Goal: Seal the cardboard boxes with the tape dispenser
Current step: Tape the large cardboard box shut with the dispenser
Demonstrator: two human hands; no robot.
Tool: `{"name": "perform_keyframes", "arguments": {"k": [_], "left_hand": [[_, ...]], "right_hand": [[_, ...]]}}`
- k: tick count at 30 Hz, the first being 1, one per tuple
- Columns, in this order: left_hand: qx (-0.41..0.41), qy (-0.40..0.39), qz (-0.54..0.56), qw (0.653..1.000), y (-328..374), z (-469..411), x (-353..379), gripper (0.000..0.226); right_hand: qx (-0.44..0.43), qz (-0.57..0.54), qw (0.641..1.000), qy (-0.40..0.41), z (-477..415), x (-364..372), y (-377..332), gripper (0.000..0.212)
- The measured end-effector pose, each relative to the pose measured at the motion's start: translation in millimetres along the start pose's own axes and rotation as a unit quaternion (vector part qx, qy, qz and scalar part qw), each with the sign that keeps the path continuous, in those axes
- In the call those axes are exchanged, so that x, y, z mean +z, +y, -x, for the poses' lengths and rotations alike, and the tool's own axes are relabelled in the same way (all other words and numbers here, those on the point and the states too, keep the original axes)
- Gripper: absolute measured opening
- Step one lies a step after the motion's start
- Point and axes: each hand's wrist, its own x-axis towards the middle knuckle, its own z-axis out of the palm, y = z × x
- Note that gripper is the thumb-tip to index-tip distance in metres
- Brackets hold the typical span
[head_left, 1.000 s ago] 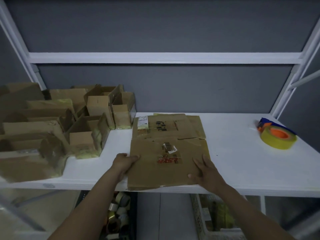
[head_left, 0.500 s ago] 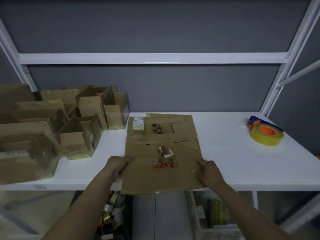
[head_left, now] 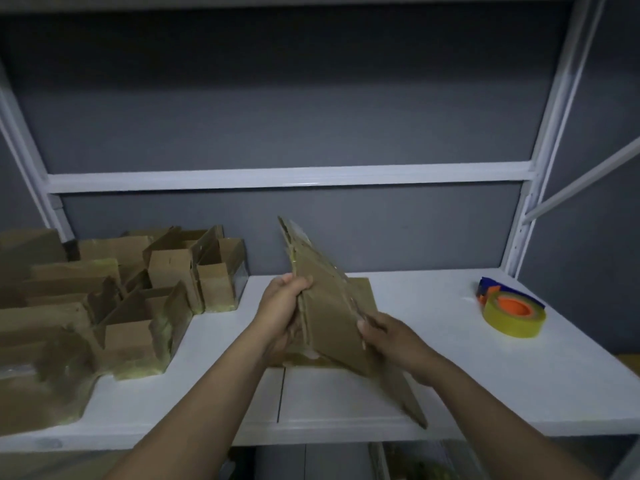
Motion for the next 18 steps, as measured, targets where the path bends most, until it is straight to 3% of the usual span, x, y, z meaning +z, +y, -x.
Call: {"name": "perform_keyframes", "arguments": {"k": [3,6,14,18], "left_hand": [[0.012,-0.038,0.021,0.999,12.0,-1.2,40.4,0.03],[0.007,-0.08,0.001,0.997,14.0,-2.4,74.5,0.036],[-0.026,-0.118,-0.016,0.993,-2.3,-3.1,138.7,0.039],[-0.019,-0.121,-0.035,0.992,1.8,-3.7,163.4,0.031]], "right_hand": [[0.011,-0.103,0.994,0.029,1.0,-36.4,-27.0,0.045],[0.008,-0.164,0.986,0.015,6.7,-70.4,-47.0,0.028],[0.043,-0.164,0.985,0.026,9.1,-124.8,-46.0,0.026],[0.081,-0.179,0.978,0.069,4.8,-140.9,-32.9,0.077]]}}
